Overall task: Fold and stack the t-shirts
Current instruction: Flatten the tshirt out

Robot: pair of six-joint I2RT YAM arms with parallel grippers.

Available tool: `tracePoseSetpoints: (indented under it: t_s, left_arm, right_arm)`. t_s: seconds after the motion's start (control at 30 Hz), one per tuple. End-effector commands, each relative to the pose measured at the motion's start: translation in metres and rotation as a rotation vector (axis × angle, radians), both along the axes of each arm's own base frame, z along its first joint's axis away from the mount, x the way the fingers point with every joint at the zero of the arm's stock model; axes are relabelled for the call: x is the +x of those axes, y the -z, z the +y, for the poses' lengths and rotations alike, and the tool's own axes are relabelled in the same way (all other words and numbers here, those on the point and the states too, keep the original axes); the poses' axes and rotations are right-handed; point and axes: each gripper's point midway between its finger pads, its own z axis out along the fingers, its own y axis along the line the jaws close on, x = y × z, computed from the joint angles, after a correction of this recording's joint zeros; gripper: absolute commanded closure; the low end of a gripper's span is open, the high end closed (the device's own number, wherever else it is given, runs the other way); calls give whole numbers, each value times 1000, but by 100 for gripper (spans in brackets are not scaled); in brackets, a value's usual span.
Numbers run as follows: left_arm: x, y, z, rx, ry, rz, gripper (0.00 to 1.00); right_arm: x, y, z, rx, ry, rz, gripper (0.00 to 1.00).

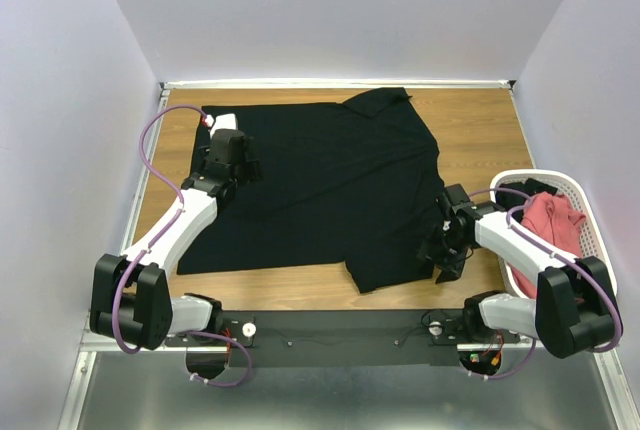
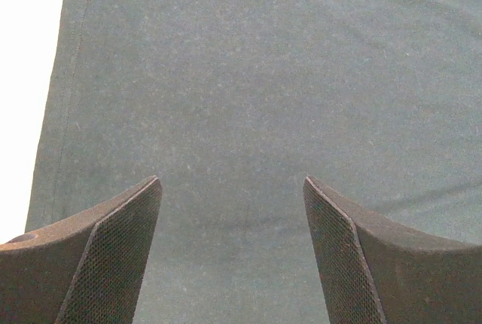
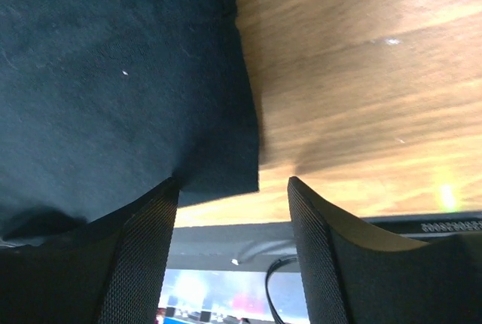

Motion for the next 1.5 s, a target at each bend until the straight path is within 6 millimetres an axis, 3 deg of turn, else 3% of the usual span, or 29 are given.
tracePoseSetpoints:
  t_s: [0.0, 0.1, 0.23, 0.27, 0.37, 0.47, 0.57, 0.73, 0.87, 0.9, 1.03, 1.13, 1.23, 1.33, 1.47]
  left_arm:
    - [0, -4, 4, -4, -7, -27, 17]
    - [0, -3, 4, -2, -6, -22, 18]
    - [0, -3, 5, 1, -9, -24, 18]
    - [0, -3, 5, 2, -10, -24, 19]
    - [-1, -1, 5, 3, -9, -18, 19]
    - [0, -1, 5, 2, -6, -18, 19]
    - [-1, 1, 4, 4, -1, -11, 19]
    - [-1, 3, 3, 3, 4, -5, 19]
    - [-1, 6, 3, 5, 7, 2, 19]
    - [-2, 6, 3, 5, 7, 2, 19]
    - [-2, 7, 3, 5, 8, 7, 19]
    - [-2, 8, 3, 7, 7, 11, 19]
    - [-2, 6, 1, -1, 17, 4, 19]
    - [-5, 1, -13, -37, 73, -18, 19]
    - [-31, -11, -76, -55, 318, -38, 18]
  right_arm:
    - [10, 3, 11, 45, 37, -34, 34]
    - [14, 4, 10, 36, 39, -46, 42]
    - [19, 3, 11, 35, 41, -64, 64]
    - [22, 2, 11, 33, 42, -72, 74]
    - [26, -2, 13, 41, 40, -86, 93]
    - [38, -13, 18, 64, 38, -124, 99]
    - [57, -28, 22, 67, 30, -176, 99]
    - [93, -36, 22, 19, -1, -207, 95]
    - [130, -32, 23, -40, -36, -208, 90]
    - [148, -41, 26, -40, -40, -245, 89]
    - [187, -45, 31, -72, -62, -287, 80]
    - [213, -63, 39, -49, -112, -374, 66]
    - [210, -79, 42, -22, -170, -424, 53]
    - [192, -83, 36, -20, -186, -433, 49]
    - [140, -72, 25, -1, -172, -397, 44]
